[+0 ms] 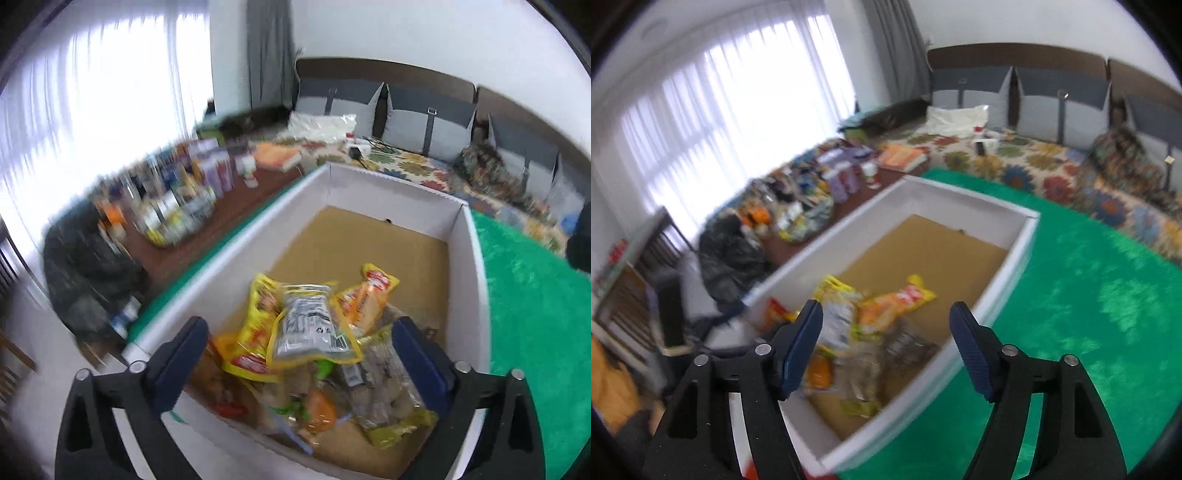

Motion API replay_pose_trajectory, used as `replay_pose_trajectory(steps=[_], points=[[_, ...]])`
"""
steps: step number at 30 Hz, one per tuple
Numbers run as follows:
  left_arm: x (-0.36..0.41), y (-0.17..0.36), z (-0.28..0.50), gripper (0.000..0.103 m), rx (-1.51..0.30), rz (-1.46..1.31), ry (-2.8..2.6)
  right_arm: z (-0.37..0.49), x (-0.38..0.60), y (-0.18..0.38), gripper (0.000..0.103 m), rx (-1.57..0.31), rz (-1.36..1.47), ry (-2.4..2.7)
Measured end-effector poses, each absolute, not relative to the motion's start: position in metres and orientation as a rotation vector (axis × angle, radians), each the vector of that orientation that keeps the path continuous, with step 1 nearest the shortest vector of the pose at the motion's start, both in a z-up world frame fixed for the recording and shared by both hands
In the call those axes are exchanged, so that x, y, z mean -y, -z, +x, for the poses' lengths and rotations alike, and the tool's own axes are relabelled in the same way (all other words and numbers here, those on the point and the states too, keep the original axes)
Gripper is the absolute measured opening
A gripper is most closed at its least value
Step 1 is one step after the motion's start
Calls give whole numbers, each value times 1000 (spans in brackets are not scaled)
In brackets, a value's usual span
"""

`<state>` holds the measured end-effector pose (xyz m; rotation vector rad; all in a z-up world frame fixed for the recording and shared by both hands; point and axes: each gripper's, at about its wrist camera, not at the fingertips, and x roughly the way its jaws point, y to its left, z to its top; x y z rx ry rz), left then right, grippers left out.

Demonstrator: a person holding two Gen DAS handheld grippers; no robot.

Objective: Organize snacks

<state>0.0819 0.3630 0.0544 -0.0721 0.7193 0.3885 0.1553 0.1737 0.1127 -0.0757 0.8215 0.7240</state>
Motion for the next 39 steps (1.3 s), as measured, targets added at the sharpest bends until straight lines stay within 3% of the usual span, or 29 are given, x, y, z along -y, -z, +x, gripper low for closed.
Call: replay_pose_trajectory(steps=[18, 39], points=[[-329, -90, 67, 103, -764, -26, -518, 131, -180, -106, 75, -824, -141, -712], [-337, -87, 63, 103, -806, -37, -500, 123, -191, -91, 75, -898, -167, -714]])
